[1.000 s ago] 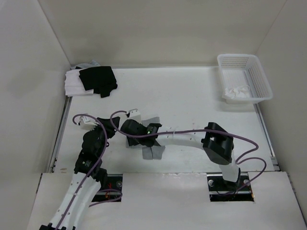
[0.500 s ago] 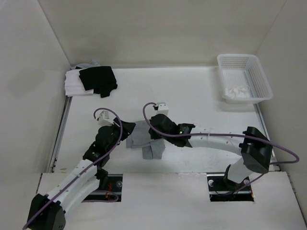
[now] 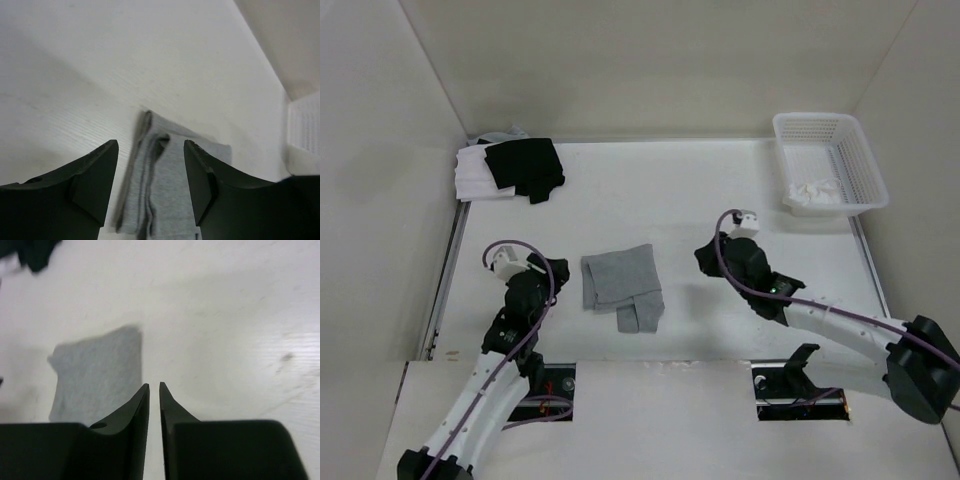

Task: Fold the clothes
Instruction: Fold the tank top

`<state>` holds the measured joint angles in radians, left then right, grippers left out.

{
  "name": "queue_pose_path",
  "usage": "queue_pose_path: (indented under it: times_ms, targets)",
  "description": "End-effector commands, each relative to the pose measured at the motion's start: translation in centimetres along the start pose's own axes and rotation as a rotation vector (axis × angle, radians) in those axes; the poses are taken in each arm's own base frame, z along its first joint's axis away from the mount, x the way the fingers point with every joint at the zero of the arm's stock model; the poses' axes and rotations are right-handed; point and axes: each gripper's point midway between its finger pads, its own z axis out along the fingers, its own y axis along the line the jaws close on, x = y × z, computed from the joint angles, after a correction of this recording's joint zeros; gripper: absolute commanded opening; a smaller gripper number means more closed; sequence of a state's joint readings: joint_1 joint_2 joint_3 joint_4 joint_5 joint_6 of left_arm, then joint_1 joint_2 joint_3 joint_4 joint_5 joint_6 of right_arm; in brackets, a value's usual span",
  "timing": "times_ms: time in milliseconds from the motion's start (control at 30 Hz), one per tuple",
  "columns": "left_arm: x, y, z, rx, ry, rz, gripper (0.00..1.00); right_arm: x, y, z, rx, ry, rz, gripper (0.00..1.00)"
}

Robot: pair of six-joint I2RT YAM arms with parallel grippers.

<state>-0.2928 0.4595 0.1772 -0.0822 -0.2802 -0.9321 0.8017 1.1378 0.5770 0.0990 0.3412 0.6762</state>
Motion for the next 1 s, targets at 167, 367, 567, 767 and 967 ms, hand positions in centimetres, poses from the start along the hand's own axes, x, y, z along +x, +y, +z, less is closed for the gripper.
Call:
queue_pose_path:
  times_ms: [167, 367, 567, 767, 967]
  targets:
    - [-2.6, 5.3, 0.1, -0.234, -0.051, -0.025, 0.57, -3.3, -5.2, 0.9, -0.017, -0.191, 0.148, 0.45]
    - [-2.8, 6.0, 0.4, -0.256, -0.005, -0.025, 0.61, -3.0, -6.7, 1.0, 0.002, -0.203, 0.153, 0.66]
    - [-2.4, 5.4, 0.4, -0.211, -0.004, -0.027, 0.62, -3.3, -7.5, 0.7, 0.021, -0.224, 0.164, 0.69]
    - [-1.3, 4.4, 0.5, -0.153, 0.041, 0.001, 0.62, -3.1, -7.8, 1.0, 0.033, -0.214, 0.165, 0.69]
    - [-1.6, 3.9, 0.4, -0.131, 0.029, 0.013, 0.64, -3.2, -8.1, 0.9, 0.042, -0.218, 0.167, 0.69]
